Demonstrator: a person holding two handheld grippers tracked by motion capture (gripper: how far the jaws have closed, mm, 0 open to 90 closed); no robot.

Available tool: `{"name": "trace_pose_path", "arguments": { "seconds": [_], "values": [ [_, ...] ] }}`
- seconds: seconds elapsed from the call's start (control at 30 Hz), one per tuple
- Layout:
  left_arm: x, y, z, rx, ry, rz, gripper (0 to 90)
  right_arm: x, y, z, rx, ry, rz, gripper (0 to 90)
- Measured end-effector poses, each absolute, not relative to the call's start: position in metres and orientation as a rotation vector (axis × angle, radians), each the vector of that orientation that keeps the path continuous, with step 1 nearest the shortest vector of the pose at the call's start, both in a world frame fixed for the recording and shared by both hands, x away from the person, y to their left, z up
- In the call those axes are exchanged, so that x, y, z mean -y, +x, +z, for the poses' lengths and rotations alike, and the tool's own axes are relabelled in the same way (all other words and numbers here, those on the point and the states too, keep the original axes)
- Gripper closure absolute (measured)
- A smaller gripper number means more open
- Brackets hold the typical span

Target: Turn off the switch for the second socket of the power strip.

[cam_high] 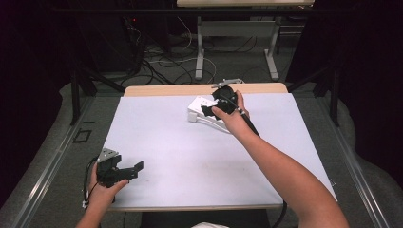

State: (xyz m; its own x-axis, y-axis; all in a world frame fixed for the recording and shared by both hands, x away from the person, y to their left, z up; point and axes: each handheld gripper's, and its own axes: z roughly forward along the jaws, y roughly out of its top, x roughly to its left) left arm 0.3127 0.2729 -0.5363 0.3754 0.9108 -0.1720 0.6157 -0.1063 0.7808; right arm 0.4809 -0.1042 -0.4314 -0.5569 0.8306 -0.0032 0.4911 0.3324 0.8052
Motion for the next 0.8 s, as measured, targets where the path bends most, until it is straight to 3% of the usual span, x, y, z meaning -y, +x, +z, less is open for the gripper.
{"name": "trace_pose_path", "arguments": {
  "seconds": [0.1,0.8],
  "values": [
    [-0.272,0.313,-0.537,-1.333,1.81,0.459,2.0,0.111,0.475,-0.429,-2.173,1.165,1.101,0.0],
    [-0.271,0.312,-0.536,-1.335,1.818,0.453,2.0,0.17,0.417,-0.423,-2.197,1.181,1.114,0.0]
  ]
}}
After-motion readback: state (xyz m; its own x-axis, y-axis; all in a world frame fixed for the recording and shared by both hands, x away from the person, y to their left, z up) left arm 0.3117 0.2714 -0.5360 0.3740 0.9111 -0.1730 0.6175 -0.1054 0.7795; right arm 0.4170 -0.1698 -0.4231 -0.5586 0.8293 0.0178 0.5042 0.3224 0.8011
